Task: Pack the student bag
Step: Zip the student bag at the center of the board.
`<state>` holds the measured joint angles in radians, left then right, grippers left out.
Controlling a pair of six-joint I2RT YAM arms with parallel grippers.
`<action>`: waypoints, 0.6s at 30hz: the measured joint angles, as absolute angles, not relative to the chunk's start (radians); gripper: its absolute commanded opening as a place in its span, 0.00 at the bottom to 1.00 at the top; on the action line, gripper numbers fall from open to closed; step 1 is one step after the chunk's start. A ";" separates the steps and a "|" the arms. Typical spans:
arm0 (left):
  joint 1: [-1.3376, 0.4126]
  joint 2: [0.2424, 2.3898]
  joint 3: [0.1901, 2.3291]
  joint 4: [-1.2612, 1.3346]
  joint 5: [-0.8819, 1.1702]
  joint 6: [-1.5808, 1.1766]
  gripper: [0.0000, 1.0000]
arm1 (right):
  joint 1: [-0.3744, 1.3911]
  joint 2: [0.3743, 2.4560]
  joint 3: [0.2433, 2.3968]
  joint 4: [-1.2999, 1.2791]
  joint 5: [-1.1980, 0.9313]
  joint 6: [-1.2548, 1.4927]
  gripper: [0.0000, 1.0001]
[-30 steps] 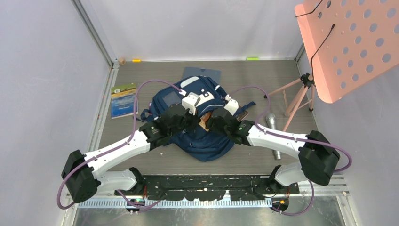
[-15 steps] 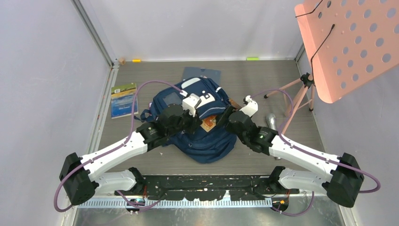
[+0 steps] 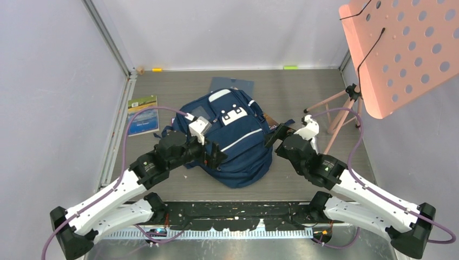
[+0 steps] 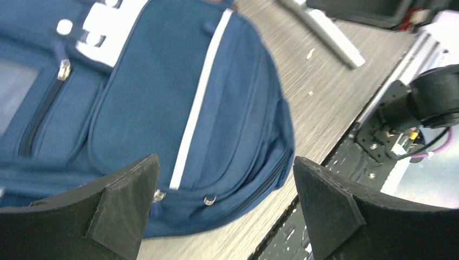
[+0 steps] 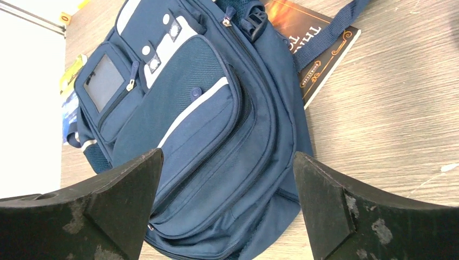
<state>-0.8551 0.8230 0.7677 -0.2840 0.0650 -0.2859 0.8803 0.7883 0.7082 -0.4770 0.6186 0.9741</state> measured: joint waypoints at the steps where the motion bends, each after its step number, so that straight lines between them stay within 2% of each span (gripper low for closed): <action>1: -0.845 0.806 0.754 -0.300 0.058 -0.296 0.98 | 0.880 0.785 0.708 -0.485 0.619 0.975 0.97; 6: -0.762 0.771 0.664 -0.402 -0.014 -0.378 0.94 | 0.880 0.846 0.709 -0.487 0.582 0.986 0.95; 10: -0.724 0.743 0.597 -0.472 -0.075 -0.436 0.85 | 0.880 0.957 0.709 -0.443 0.514 0.998 0.91; 18: -0.721 0.701 0.545 -0.460 -0.093 -0.445 0.70 | 0.880 1.113 0.713 -0.324 0.450 1.004 0.73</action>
<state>-0.7212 0.7006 0.5449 -0.4603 -0.0929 -0.4450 0.8803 1.1126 0.7128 -0.3244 0.4496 1.0042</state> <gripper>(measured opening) 0.756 0.794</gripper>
